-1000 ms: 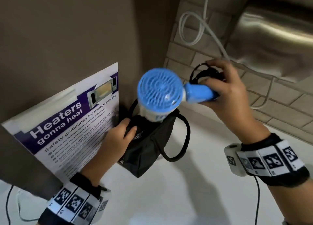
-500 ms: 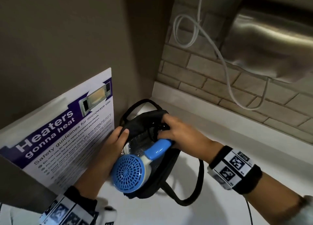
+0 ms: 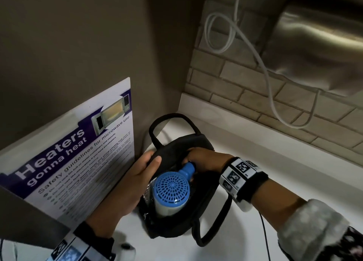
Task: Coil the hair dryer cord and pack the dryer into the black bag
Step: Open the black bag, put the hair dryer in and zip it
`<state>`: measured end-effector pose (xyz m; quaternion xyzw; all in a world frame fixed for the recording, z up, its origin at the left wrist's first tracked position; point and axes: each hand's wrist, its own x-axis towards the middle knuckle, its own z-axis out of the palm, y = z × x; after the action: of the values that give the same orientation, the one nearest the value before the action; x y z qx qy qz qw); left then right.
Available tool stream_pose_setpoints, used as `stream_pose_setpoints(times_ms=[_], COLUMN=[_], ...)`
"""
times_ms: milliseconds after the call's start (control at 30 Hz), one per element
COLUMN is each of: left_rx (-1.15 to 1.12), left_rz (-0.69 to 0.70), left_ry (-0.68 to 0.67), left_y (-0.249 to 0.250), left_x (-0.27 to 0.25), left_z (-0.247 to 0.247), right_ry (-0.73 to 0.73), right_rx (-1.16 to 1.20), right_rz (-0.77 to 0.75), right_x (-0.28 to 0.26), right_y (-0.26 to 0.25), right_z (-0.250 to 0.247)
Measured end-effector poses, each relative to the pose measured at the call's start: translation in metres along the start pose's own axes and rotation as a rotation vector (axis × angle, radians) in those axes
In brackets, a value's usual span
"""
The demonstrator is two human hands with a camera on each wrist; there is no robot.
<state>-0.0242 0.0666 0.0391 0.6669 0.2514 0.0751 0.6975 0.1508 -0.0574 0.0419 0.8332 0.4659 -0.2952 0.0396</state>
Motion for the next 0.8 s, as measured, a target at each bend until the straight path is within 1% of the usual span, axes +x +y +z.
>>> stream_pose_setpoints(times_ms=[67,167,233,333,400,467,500,567,667,733,800], left_rx=[0.032,0.162,0.221,0.27,0.313,0.387,0.431,0.487,0.452,0.425,0.44], left_rz=[0.038,0.152,0.174,0.203,0.223,0.245,0.258,0.282,0.321,0.333,0.362], left_ry=[0.001,0.006,-0.003,-0.113,-0.192,-0.237,-0.232,-0.172,-0.033,0.039,0.081], left_y=[0.0,0.001,0.002,-0.001,-0.002,-0.003,-0.002,-0.004,-0.001,0.0,0.0], left_x=[0.0,-0.001,-0.001,-0.002,-0.004,-0.006,-0.007,-0.007,-0.008,-0.008,-0.008], left_z=[-0.003,-0.007,-0.013,-0.027,-0.036,-0.042,-0.043,-0.041,-0.033,-0.029,-0.026], right_ry=[-0.045,-0.053,-0.057,-0.065,-0.04,0.009,0.046,0.123,0.28,0.365,0.371], right_rx=[-0.021,-0.013,-0.008,-0.077,-0.065,-0.048,-0.033,-0.028,-0.177,-0.135,-0.063], right_rz=[0.058,0.038,0.012,0.005,0.015,-0.01,-0.025,-0.042,-0.03,-0.054,-0.083], right_x=[0.003,0.004,0.002,-0.006,-0.012,-0.02,-0.023,-0.033,-0.044,-0.05,-0.056], right_y=[-0.003,-0.003,-0.002,-0.001,0.001,0.002,0.004,0.003,-0.006,-0.011,-0.014], right_z=[-0.002,-0.003,-0.003,-0.005,-0.006,-0.006,-0.006,-0.005,0.0,0.006,0.012])
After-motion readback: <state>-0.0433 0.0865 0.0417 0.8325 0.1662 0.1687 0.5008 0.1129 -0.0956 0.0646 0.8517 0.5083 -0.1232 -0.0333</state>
